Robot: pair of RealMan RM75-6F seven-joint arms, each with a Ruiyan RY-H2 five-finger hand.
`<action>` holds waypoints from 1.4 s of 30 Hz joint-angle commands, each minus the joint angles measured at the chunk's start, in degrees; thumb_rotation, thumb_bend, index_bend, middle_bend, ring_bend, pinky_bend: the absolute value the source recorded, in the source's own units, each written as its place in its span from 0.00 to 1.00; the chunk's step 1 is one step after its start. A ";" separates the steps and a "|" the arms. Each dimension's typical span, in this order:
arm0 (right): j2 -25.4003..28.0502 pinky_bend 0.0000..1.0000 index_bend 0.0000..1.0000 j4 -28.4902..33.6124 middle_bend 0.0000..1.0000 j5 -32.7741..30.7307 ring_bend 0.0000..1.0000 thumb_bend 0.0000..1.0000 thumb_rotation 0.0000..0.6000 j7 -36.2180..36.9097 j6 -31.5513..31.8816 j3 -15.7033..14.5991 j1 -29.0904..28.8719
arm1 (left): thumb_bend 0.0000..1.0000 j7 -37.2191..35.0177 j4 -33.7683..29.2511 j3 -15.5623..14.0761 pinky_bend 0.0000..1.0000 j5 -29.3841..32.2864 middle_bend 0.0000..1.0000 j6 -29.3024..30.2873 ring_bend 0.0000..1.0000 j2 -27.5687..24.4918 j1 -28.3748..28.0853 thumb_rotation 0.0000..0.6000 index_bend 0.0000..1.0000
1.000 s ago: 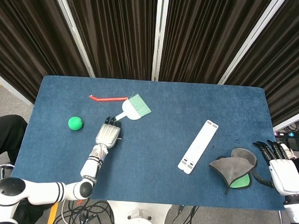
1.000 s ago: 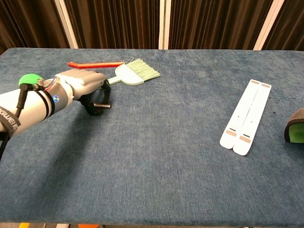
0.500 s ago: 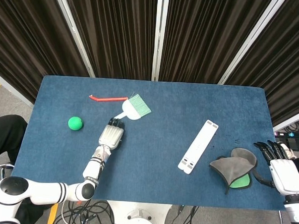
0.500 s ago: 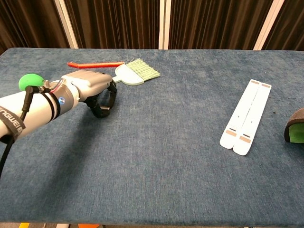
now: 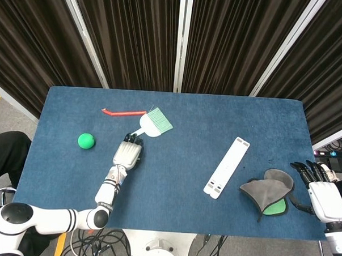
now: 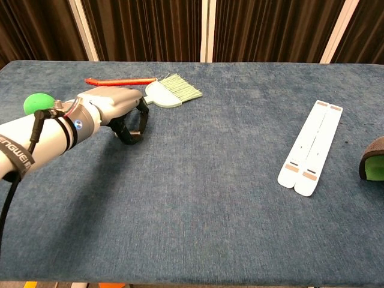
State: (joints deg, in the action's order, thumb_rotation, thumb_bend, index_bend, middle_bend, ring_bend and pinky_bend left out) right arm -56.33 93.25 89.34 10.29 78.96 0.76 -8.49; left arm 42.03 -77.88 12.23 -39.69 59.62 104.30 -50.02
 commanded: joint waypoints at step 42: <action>0.71 0.00 0.12 2.08 0.13 0.46 0.00 0.21 1.00 -1.81 0.16 0.03 -0.09 | 0.42 -13.37 -3.72 1.98 0.00 -2.16 0.16 -1.20 0.01 -6.06 4.17 1.00 0.41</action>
State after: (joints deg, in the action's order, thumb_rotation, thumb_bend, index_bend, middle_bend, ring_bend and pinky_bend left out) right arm -55.63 95.33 89.80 8.48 79.12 0.79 -8.58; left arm 28.64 -81.58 14.24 -41.84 58.40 98.25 -45.86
